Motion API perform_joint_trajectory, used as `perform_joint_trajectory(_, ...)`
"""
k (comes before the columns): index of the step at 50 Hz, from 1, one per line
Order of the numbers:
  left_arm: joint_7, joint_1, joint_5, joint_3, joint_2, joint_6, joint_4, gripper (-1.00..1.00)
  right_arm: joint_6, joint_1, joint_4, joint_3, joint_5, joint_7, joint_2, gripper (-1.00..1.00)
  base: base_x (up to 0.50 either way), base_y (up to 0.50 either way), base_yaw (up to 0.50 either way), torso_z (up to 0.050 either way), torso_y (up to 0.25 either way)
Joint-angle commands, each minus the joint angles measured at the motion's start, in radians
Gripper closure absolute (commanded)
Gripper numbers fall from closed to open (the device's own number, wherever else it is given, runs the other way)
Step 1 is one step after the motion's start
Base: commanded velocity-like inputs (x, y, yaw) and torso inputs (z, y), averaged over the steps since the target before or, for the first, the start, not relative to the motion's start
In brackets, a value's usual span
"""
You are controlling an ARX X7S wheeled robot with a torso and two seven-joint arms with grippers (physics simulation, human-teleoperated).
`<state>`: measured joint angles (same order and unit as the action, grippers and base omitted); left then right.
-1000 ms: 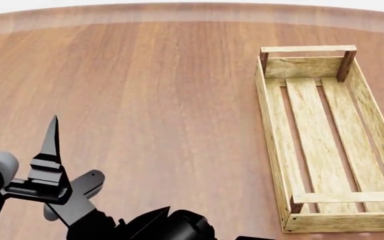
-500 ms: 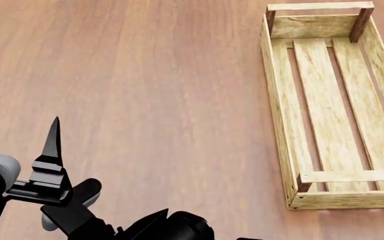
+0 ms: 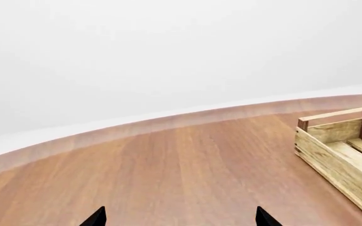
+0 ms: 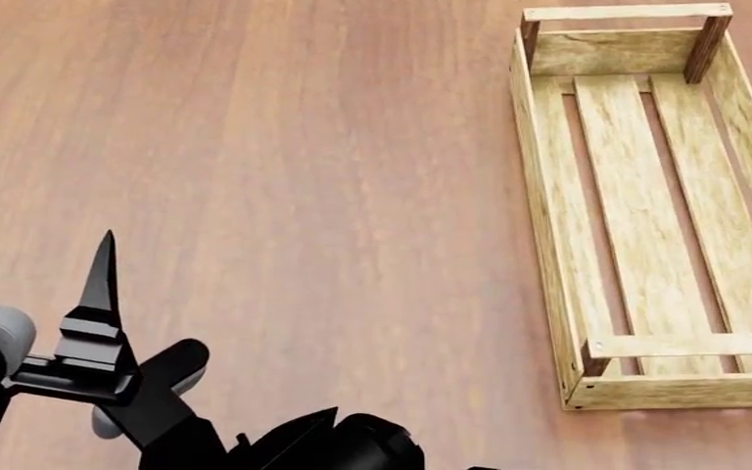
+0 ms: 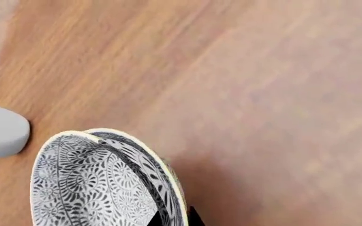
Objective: Stack the right bowl on the left bowl and place them in the tray.
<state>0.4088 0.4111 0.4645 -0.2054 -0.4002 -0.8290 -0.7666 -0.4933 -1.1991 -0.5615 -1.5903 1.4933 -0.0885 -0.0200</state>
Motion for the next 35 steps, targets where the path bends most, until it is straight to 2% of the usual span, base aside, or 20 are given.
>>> perform_joint_trajectory(1,-0.027,0.000,-0.019,0.018,0.013,0.028,0.020,-1.00,0.002,0.002,0.001,0.024,-0.008,-0.016,0.020,1.00,0.00,0.00,0.00,0.000,0.000)
perform_joint_trajectory(16,-0.022,0.006,0.026,0.046,0.021,0.004,0.019,-1.00,0.019,-0.010,-0.009,0.023,0.010,-0.008,0.020,1.00,0.00,0.00,0.00,0.000,0.000)
perform_joint_trajectory(25,-0.024,0.002,0.024,0.041,0.021,0.020,0.022,-1.00,0.023,-0.020,-0.016,0.023,0.021,-0.006,0.020,1.00,0.00,0.00,0.00,-0.002,0.239)
perform_joint_trajectory(35,-0.019,-0.005,0.007,0.032,0.015,0.042,0.025,-1.00,0.033,-0.052,-0.053,0.023,0.060,-0.008,0.020,1.00,0.00,0.00,0.00,0.000,0.012)
